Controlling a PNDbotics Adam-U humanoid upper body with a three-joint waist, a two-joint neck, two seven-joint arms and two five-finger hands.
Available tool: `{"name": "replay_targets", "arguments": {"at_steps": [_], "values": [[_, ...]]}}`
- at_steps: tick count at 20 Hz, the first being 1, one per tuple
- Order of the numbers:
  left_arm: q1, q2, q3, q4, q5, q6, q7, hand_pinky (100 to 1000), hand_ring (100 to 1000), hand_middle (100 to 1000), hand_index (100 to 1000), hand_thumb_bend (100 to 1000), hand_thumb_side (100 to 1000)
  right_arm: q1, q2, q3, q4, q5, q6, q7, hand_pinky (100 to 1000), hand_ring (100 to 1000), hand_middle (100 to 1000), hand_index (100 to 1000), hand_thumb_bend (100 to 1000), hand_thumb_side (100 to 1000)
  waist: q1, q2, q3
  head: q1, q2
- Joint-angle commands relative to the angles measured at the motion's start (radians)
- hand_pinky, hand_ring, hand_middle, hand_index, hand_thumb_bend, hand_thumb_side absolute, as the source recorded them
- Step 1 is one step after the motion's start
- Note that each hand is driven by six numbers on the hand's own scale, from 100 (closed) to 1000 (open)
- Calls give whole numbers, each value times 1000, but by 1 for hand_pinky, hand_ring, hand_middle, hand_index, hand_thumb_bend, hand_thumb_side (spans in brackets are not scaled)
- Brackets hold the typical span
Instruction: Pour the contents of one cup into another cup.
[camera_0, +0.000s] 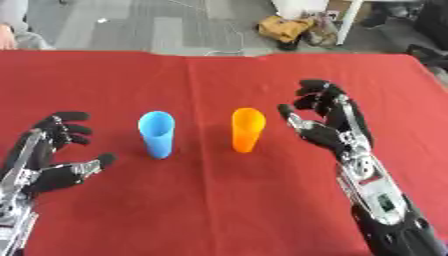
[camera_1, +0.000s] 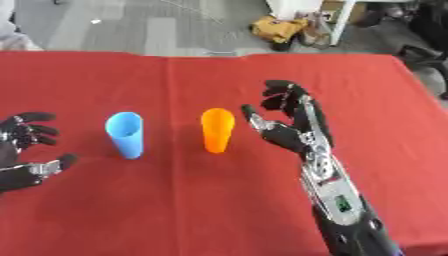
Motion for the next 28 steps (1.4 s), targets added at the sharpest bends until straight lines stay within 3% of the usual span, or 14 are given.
{"name": "replay_targets", "arguments": {"at_steps": [1, 18, 28], "values": [[-35, -1, -13, 26, -7, -11, -7, 624, 657, 722, 747, 740, 100, -9, -11, 0, -17, -1, -2, 3, 642, 581, 581, 721, 481, 122, 2, -14, -3, 3, -7], [-180, -77, -20, 290, -55, -80, 39, 632, 662, 726, 757, 749, 100, -12, -5, 10, -18, -3, -2, 14, 642, 580, 581, 721, 481, 123, -3, -9, -30, 17, -6], [-234, -94, -15, 345, -64, -103, 33, 633, 662, 726, 760, 758, 100, -15, -1, 15, -18, -3, -2, 22, 642, 580, 580, 721, 481, 123, -8, -2, -45, 26, -8]]}}
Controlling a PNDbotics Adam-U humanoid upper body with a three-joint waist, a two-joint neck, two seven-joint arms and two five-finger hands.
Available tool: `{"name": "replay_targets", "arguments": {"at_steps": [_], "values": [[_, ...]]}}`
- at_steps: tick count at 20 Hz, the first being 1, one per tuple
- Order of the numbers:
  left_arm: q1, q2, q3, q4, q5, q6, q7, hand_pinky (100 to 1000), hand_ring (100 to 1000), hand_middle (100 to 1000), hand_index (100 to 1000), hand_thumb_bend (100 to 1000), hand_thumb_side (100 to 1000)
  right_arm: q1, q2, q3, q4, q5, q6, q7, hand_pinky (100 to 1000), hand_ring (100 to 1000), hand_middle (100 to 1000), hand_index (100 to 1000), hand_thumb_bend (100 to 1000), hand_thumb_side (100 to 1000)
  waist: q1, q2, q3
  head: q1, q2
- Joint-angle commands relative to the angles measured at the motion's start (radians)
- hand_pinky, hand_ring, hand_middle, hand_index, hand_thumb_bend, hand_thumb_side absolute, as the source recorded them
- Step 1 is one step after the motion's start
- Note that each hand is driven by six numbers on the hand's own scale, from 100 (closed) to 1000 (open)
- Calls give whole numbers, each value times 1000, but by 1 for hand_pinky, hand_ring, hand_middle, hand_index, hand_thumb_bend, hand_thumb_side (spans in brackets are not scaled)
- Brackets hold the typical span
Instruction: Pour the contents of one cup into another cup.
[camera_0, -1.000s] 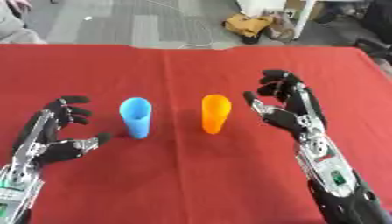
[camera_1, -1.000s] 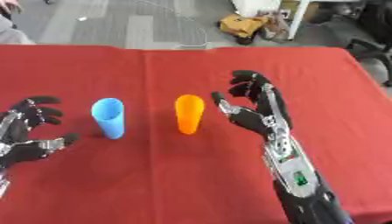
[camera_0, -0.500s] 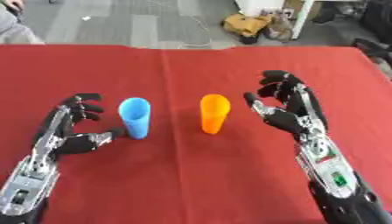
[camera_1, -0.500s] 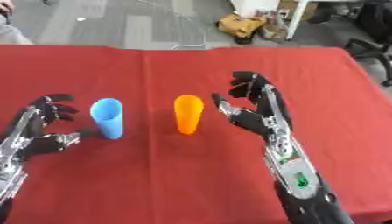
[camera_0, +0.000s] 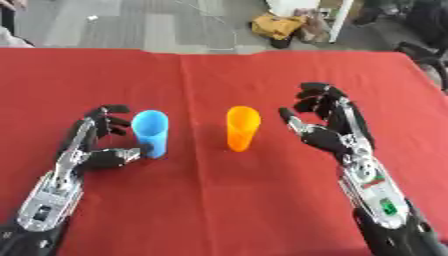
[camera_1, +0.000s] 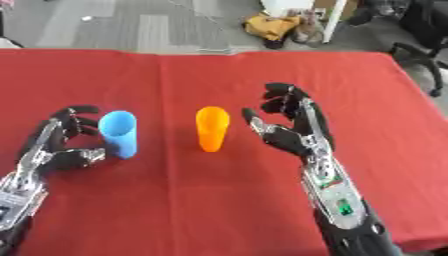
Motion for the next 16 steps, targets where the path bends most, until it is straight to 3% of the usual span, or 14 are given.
{"name": "replay_targets", "arguments": {"at_steps": [1, 16], "values": [[-32, 1, 8, -3, -4, -8, -2, 633, 662, 726, 760, 757, 100, -14, -10, -2, -17, -3, -3, 6, 642, 580, 580, 721, 481, 123, 2, -13, -3, 5, -8], [-69, -19, 0, 24, -14, -12, -39, 628, 646, 716, 765, 764, 100, -16, -8, 0, -17, -3, -4, 11, 641, 580, 580, 720, 480, 122, 4, -9, -17, 10, -10]]}}
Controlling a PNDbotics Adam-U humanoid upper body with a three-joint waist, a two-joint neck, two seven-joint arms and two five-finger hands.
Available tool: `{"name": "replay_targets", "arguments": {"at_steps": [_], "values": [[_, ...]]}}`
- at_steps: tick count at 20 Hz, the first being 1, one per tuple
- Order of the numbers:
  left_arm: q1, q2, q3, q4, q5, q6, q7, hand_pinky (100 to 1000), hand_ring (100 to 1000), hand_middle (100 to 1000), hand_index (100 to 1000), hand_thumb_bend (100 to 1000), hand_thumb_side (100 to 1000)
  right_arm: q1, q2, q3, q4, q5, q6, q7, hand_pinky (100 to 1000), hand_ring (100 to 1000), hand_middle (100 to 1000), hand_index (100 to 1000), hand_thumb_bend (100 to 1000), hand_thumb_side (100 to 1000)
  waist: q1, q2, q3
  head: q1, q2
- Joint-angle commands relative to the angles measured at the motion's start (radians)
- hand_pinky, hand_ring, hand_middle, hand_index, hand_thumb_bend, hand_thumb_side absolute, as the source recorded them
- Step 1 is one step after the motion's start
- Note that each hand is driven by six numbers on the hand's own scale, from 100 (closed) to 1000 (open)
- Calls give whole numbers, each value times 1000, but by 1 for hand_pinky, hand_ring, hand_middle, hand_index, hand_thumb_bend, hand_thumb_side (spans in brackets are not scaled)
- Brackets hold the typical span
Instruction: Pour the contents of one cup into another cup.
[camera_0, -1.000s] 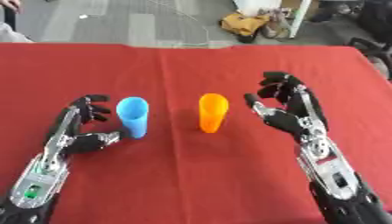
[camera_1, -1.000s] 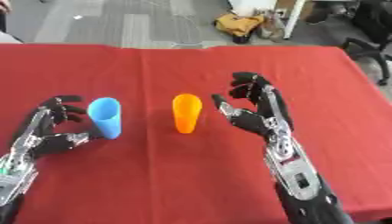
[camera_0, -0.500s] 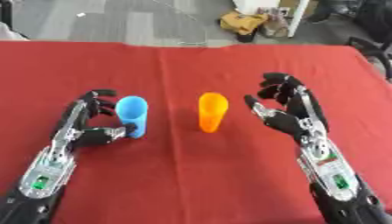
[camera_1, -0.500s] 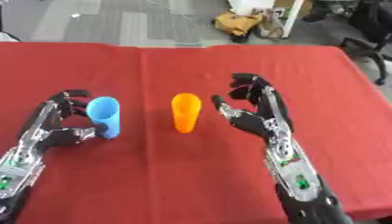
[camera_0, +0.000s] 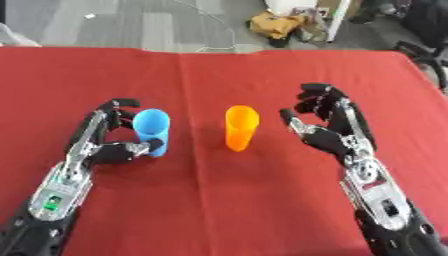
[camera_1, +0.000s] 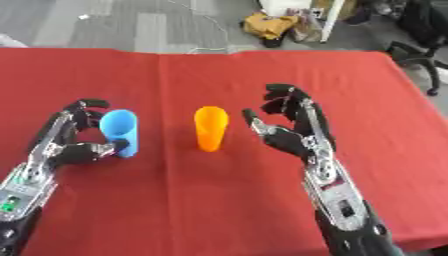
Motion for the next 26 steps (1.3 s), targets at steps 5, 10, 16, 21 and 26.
{"name": "replay_targets", "arguments": {"at_steps": [5, 10, 16, 21, 26], "values": [[-35, -4, -1, 4, -7, 1, -46, 628, 643, 714, 763, 772, 100, -11, -9, 0, -17, -4, -3, 5, 641, 580, 578, 716, 480, 121, 4, -15, -4, 3, -6], [-45, -5, -2, 15, -7, 1, -96, 628, 640, 711, 761, 776, 100, -10, -8, 0, -17, -6, -4, 8, 641, 578, 568, 715, 480, 121, 4, -16, -8, 4, -6], [-47, -10, 0, 33, 7, 2, -130, 626, 638, 710, 760, 787, 100, -8, -7, -2, -15, -4, -3, 7, 640, 566, 547, 700, 478, 118, 4, -14, -16, 5, -6], [-46, -14, 3, 59, 19, 6, -146, 626, 638, 710, 760, 798, 100, -6, -5, -3, -14, -3, -3, 8, 636, 524, 465, 669, 476, 115, 3, -11, -21, 5, -6], [-52, -20, 8, 81, 15, 1, -151, 625, 631, 703, 754, 807, 100, -7, -4, 0, -15, -5, -6, 21, 597, 483, 414, 615, 478, 114, 3, -8, -24, 5, -6]]}}
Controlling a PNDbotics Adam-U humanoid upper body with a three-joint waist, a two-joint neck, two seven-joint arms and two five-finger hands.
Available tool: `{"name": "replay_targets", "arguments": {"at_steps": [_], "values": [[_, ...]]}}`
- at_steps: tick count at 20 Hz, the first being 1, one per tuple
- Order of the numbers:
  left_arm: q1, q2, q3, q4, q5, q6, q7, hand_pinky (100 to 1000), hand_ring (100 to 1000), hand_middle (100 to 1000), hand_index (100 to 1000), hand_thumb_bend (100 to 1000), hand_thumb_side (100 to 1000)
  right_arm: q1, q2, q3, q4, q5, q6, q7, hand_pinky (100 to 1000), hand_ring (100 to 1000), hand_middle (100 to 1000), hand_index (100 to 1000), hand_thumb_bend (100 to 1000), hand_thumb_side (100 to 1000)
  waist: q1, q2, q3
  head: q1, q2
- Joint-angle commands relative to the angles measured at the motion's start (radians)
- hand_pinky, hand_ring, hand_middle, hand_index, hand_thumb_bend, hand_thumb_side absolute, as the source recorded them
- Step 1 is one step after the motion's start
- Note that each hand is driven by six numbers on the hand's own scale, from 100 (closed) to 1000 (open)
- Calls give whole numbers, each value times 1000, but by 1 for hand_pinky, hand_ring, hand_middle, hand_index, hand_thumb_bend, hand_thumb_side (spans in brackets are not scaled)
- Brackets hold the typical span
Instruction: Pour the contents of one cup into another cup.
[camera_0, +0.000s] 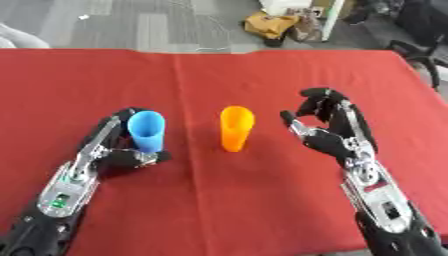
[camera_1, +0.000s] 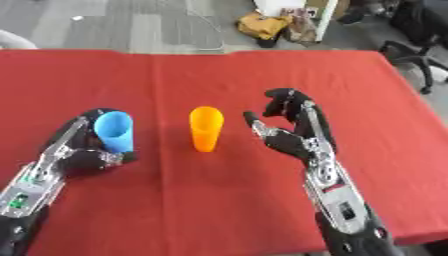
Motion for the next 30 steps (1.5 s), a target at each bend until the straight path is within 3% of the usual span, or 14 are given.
{"name": "replay_targets", "arguments": {"at_steps": [1, 12, 16, 22, 30], "values": [[-23, -5, 8, 5, 1, -4, -6, 624, 624, 696, 748, 804, 100, -9, -11, 0, -15, -5, -4, 13, 583, 475, 404, 600, 478, 113, 3, -10, -4, 1, -6], [-40, -13, 7, 22, -6, -10, -19, 582, 568, 629, 718, 764, 100, -12, -9, 2, -15, -9, -6, 35, 564, 465, 393, 587, 477, 111, 2, -5, -7, 4, -7], [-42, -14, 8, 30, -13, -9, -28, 525, 518, 580, 693, 695, 100, -13, -8, 3, -14, -9, -7, 37, 564, 465, 393, 587, 477, 111, 4, -6, -7, 4, -8], [-40, -11, 14, 21, -18, -7, -21, 426, 423, 487, 635, 443, 100, -14, -9, 2, -13, -9, -7, 37, 564, 465, 392, 586, 476, 110, 6, -6, -5, 2, -8], [-30, 10, 22, -43, -24, -7, 48, 413, 416, 478, 623, 422, 100, -12, -8, 0, -2, -5, -6, 37, 564, 466, 394, 588, 459, 100, 10, -8, -2, 0, -11]]}}
